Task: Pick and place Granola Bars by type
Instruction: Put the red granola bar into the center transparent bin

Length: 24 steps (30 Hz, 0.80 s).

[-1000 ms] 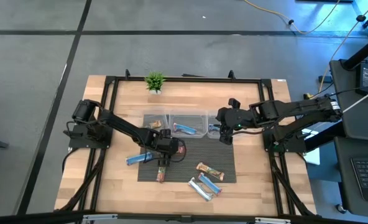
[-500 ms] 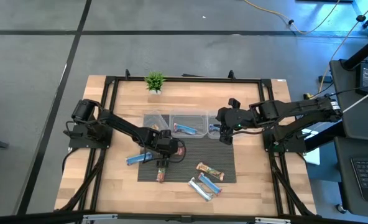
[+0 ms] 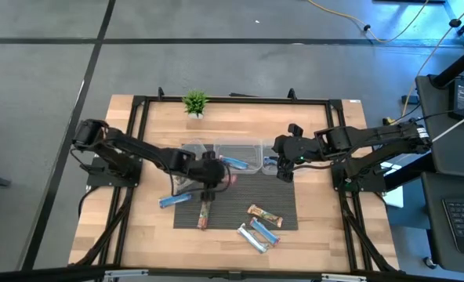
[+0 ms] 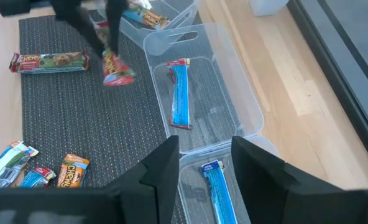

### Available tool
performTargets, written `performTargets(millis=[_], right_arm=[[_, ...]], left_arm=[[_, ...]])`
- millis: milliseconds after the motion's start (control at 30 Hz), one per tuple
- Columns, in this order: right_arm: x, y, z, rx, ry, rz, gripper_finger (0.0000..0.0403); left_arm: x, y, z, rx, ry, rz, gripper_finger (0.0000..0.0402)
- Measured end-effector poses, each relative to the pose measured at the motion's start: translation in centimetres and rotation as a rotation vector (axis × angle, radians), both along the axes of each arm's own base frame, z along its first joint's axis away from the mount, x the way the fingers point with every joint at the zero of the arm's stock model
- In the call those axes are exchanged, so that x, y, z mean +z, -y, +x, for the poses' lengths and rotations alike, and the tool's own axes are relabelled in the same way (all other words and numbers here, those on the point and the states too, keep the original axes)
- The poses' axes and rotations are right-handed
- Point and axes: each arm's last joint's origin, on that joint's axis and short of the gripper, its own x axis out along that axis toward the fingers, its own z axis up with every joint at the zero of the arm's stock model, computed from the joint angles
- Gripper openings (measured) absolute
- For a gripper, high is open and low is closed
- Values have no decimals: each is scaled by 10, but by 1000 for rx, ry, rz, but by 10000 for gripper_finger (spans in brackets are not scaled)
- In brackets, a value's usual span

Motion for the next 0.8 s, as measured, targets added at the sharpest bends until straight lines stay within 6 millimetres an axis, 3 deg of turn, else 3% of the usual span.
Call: performTargets(millis=[167, 300, 500, 800], right_arm=[[0, 0, 0, 1, 4, 0, 150], [0, 0, 0, 2, 5, -2, 150], [0, 0, 0, 0, 5, 0, 150], [0, 0, 1, -1, 10, 1, 150]], left_arm=[[27, -20, 7, 86, 208, 115, 65], [33, -42, 15, 169, 308, 160, 65], [16, -65, 23, 209, 269, 86, 65], [-19, -70, 34, 205, 165, 77, 65]])
